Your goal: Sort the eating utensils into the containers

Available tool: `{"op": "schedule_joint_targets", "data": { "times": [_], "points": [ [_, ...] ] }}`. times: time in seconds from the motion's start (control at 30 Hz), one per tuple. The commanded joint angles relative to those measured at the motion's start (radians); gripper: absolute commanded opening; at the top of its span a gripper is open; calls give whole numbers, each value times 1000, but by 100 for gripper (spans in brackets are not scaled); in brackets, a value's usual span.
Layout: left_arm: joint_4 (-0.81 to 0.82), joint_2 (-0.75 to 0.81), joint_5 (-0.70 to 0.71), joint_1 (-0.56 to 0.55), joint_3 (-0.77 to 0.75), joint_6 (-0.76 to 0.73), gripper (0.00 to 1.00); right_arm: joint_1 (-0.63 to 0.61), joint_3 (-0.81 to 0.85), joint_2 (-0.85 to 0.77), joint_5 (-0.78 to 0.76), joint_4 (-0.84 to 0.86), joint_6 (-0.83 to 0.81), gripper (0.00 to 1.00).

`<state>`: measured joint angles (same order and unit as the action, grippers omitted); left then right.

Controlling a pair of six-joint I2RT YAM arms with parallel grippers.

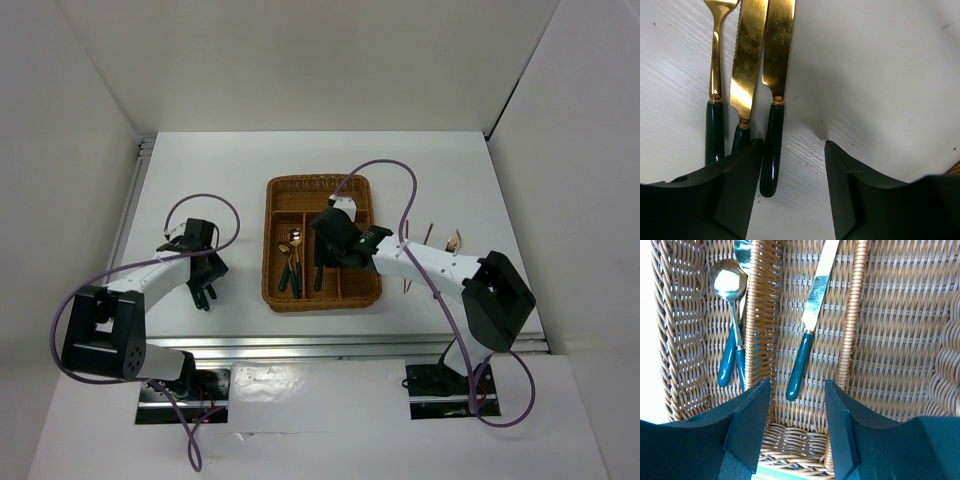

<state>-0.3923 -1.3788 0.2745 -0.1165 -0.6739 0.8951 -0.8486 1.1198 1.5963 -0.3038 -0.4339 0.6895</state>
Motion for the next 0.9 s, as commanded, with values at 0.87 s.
{"op": "schedule_joint_targets", "data": {
  "times": [0.87],
  "points": [
    [-32,-146,-83,20,-59,-50,28,2,-6,-96,-110,-25,21,57]
  ]
}}
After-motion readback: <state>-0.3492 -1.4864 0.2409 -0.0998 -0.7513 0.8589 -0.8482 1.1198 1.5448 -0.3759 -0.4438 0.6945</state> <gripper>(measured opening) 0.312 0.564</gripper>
